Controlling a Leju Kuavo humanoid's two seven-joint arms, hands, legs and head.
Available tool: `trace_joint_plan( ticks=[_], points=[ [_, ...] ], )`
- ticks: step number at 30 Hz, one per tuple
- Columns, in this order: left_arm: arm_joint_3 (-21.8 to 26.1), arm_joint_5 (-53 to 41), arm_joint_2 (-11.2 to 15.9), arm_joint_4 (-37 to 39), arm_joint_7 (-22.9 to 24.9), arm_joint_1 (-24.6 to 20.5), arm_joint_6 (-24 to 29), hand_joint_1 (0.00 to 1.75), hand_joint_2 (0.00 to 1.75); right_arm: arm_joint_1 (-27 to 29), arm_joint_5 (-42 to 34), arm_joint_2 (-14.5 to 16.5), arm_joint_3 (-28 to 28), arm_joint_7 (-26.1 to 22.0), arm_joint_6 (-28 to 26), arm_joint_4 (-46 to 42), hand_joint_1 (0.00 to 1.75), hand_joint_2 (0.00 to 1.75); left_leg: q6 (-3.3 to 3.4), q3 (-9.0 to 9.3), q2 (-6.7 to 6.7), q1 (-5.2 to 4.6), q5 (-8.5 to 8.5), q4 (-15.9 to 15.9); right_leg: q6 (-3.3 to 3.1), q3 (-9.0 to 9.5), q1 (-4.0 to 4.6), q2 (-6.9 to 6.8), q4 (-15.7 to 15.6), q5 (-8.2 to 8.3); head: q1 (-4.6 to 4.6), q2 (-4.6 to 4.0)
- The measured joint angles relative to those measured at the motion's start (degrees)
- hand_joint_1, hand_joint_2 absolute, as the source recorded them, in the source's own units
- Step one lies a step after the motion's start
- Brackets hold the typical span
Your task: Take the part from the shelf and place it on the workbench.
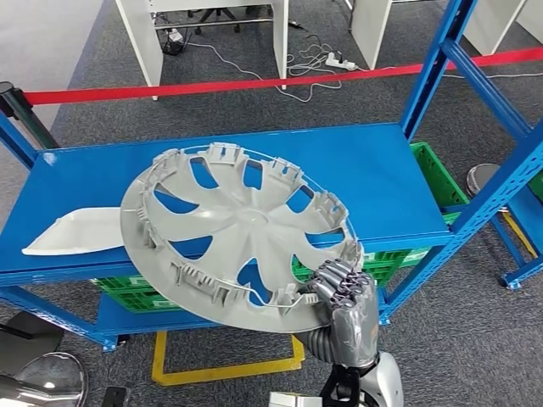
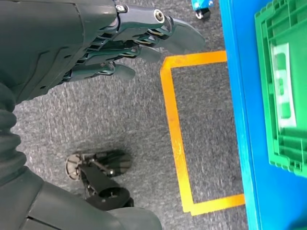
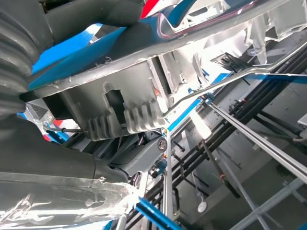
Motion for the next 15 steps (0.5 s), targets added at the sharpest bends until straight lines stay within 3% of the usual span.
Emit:
trace_joint_plan(
  ticks=[1,3,5,6,7,8,10,12,15],
  points=[
    [-0.02,0.01,0.08,0.02,0.0,0.01,0.02,0.0,1.75,-0.01,0.06,-0.05,0.0,-0.06,0.0,-0.04,1.75,1.75,-0.42,-0.31,-0.01,0.1,-0.84,0.62,-0.47,-0.27,-0.1,-0.07,-0.12,0.37,-0.08,0.0],
    [-0.07,0.04,0.22,0.04,0.0,0.0,-0.04,0.0,1.75,-0.04,-0.14,-0.11,0.1,-0.16,-0.01,-0.13,1.75,1.75,-1.26,-1.76,-0.02,0.46,-4.87,4.79,-1.26,-1.03,-0.31,-0.27,-0.3,1.24,-0.31,0.0],
    [-0.15,0.07,0.22,0.07,0.0,-0.01,-0.14,0.0,1.75,-0.02,-0.4,-0.23,0.22,-0.16,-0.02,-0.15,1.75,1.75,-2.0,-3.79,0.0,0.93,-9.35,11.77,-1.5,-2.11,-0.31,-0.35,-0.2,2.02,-0.47,0.0],
    [-0.21,0.07,0.23,0.09,0.0,-0.01,-0.17,0.0,1.75,0.0,-0.45,-0.32,0.24,-0.14,-0.02,-0.15,1.75,1.75,-2.28,-4.19,0.0,1.17,-10.35,14.19,-1.47,-2.68,-0.32,-0.38,-0.1,2.39,-0.46,0.0],
    [-0.26,0.07,0.26,0.1,0.0,-0.02,-0.17,0.0,1.75,0.01,-0.45,-0.42,0.26,-0.12,-0.02,-0.15,1.75,1.75,-2.5,-3.69,0.0,1.39,-10.19,14.69,-1.39,-3.26,-0.35,-0.39,0.04,2.72,-0.47,0.0],
    [-0.32,0.07,0.3,0.1,0.0,-0.04,-0.17,0.0,1.75,0.02,-0.45,-0.52,0.28,-0.1,-0.02,-0.15,1.75,1.75,-2.65,-2.11,0.01,1.61,-9.07,12.95,-1.25,-3.82,-0.39,-0.37,0.22,3.02,-0.48,0.0],
    [-0.42,0.05,0.39,0.1,0.0,-0.18,-0.2,0.0,1.75,0.02,-0.45,-0.68,0.35,-0.03,-0.02,-0.17,1.75,1.75,-2.71,3.09,-0.02,1.89,-6.42,5.21,-0.81,-4.7,-0.49,-0.31,0.58,3.54,-0.5,0.0],
    [-0.5,0.02,0.42,0.1,0.0,-0.38,-0.23,0.0,1.75,-0.03,-0.44,-0.78,0.43,0.1,-0.02,-0.22,1.75,1.75,-2.21,6.39,-0.21,1.74,-5.37,-0.44,-0.12,-5.23,-0.45,-0.27,0.75,4.16,-0.44,0.0],
    [-0.71,-0.01,0.4,0.13,0.0,-0.44,-0.27,0.0,1.75,-0.07,-0.31,-0.95,0.75,0.54,-0.02,-0.25,1.75,1.75,-0.88,6.05,-0.26,1.38,-4.62,-1.44,1.15,-5.65,-0.58,-0.27,0.48,5.28,-0.43,0.0]
  ],
)
